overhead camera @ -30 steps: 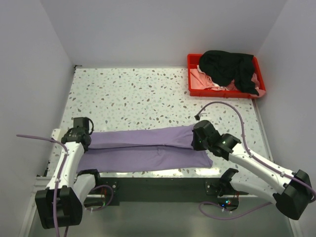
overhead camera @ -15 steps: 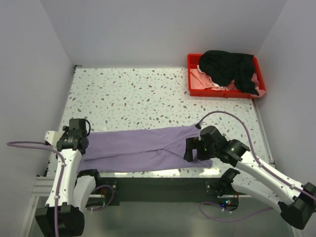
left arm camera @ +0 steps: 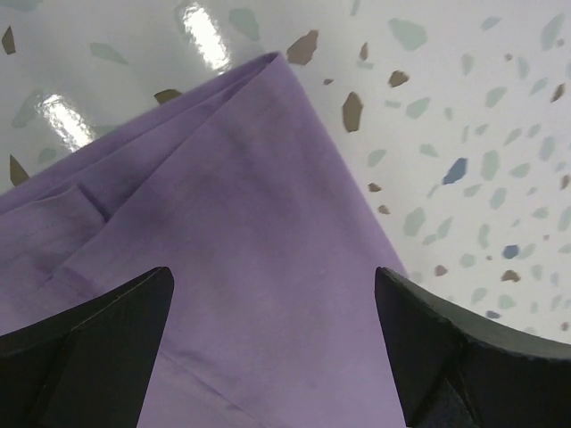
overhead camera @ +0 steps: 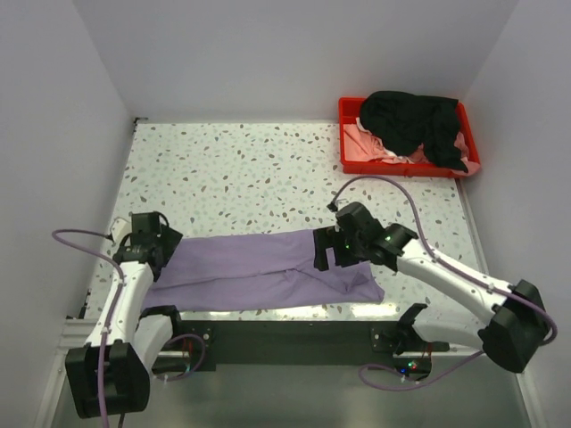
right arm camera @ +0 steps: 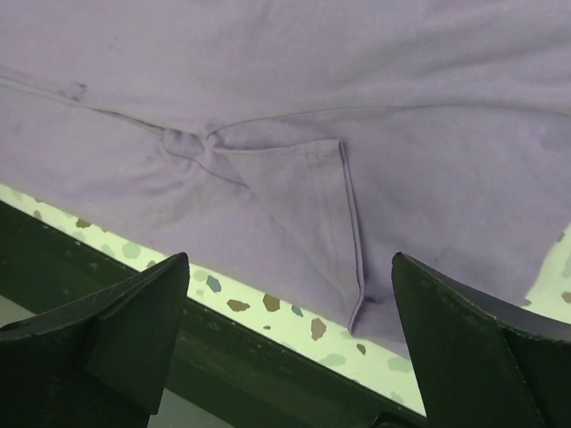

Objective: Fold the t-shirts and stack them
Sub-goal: Fold the tshirt

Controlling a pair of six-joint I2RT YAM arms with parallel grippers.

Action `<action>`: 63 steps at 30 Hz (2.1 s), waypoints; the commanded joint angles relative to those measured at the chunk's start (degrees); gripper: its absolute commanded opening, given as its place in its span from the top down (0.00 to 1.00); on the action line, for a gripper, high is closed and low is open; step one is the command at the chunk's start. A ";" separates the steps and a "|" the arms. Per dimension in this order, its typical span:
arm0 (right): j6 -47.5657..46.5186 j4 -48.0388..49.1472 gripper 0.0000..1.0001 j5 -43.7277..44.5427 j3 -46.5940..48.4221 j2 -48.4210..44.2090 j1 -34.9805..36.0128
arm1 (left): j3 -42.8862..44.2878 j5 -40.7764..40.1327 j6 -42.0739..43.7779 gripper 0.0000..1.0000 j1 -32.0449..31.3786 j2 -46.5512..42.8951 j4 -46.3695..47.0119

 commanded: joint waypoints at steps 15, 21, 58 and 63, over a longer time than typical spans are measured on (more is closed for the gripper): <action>-5.94 12.52 0.01 -5.35 -4.80 15.83 0.22 | -3.87 -1.26 4.01 0.00 0.14 4.25 4.46; -7.43 14.10 0.01 -7.81 -6.29 15.40 0.21 | -3.78 -2.05 3.65 0.00 0.14 3.11 3.57; -3.66 17.89 0.01 -9.49 -8.15 9.86 24.11 | -2.73 -3.90 2.16 0.00 0.14 1.79 1.46; -0.07 15.17 0.01 -3.08 -7.44 5.13 25.53 | -1.76 -3.29 2.51 0.00 0.14 1.36 0.50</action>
